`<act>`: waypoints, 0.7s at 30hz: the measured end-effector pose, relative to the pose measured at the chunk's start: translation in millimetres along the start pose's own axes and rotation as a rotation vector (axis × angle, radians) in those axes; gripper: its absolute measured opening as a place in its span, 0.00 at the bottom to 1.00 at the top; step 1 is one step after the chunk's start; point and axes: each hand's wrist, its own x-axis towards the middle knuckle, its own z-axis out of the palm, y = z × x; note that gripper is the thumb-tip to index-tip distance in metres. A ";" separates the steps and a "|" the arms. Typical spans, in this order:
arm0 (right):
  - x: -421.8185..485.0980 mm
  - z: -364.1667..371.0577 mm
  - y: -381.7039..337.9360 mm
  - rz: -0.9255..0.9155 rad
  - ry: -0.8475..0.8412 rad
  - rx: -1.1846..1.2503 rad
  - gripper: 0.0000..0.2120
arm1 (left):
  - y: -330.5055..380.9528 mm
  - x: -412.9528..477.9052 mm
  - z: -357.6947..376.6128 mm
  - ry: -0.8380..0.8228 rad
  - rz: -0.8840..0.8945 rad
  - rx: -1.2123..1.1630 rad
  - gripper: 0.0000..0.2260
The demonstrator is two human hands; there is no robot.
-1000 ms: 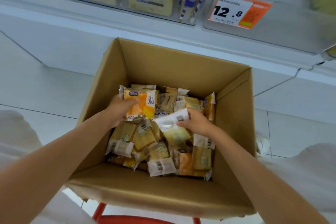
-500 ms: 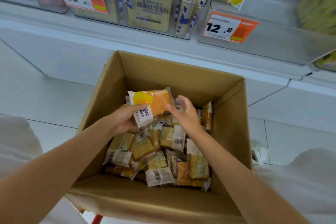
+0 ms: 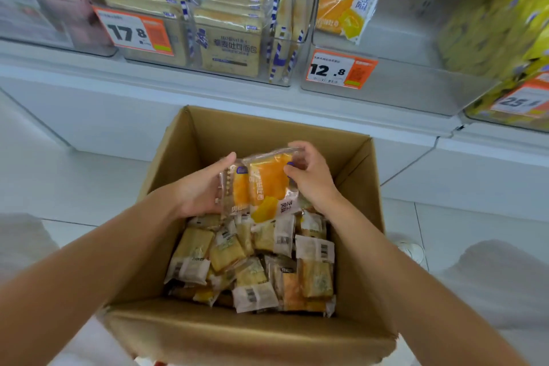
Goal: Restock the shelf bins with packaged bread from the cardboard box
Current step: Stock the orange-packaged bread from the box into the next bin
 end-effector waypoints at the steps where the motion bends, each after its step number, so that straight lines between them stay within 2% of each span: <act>1: -3.3 -0.3 -12.3 -0.095 -0.071 -0.103 0.23 | 5.1 -4.0 8.3 -0.037 0.005 0.046 0.29; 4: -20.1 11.7 -43.5 -0.312 -0.217 -0.345 0.29 | 19.2 -17.0 38.4 -0.029 0.043 0.174 0.24; 6: -26.9 12.1 -56.9 -0.423 -0.134 -0.396 0.29 | 29.3 -22.6 47.7 0.019 0.106 0.206 0.21; 8: -31.1 -0.6 -65.8 -0.451 0.062 -0.361 0.31 | 39.6 -30.5 46.7 0.094 0.159 0.134 0.22; 9: -29.5 -9.3 -65.3 -0.371 0.136 -0.289 0.35 | 44.7 -34.8 44.1 0.133 0.178 0.083 0.23; 10: -29.8 -18.0 -68.1 -0.218 0.140 -0.187 0.42 | 49.9 -39.6 42.5 0.154 0.194 0.040 0.23; 12: -29.7 -33.6 -72.5 0.084 -0.043 0.073 0.50 | 60.8 -47.2 45.4 0.152 0.218 -0.022 0.22; 13: -29.1 -40.6 -72.6 0.161 -0.166 0.201 0.47 | 66.9 -49.4 50.0 0.144 0.228 -0.029 0.21; 16: -29.2 -63.3 -92.9 0.146 -0.330 0.330 0.22 | 91.8 -48.7 77.0 0.144 0.293 0.069 0.13; 17: -26.1 -72.3 -101.7 0.118 -0.314 0.315 0.19 | 102.8 -46.5 87.8 0.152 0.328 0.112 0.11; 19: -12.7 -94.1 -119.4 0.065 -0.240 0.308 0.22 | 129.8 -40.8 110.0 0.204 0.413 0.206 0.11; 21: 5.8 -117.9 -137.3 0.012 -0.158 0.328 0.19 | 161.9 -30.3 126.7 0.299 0.558 0.288 0.10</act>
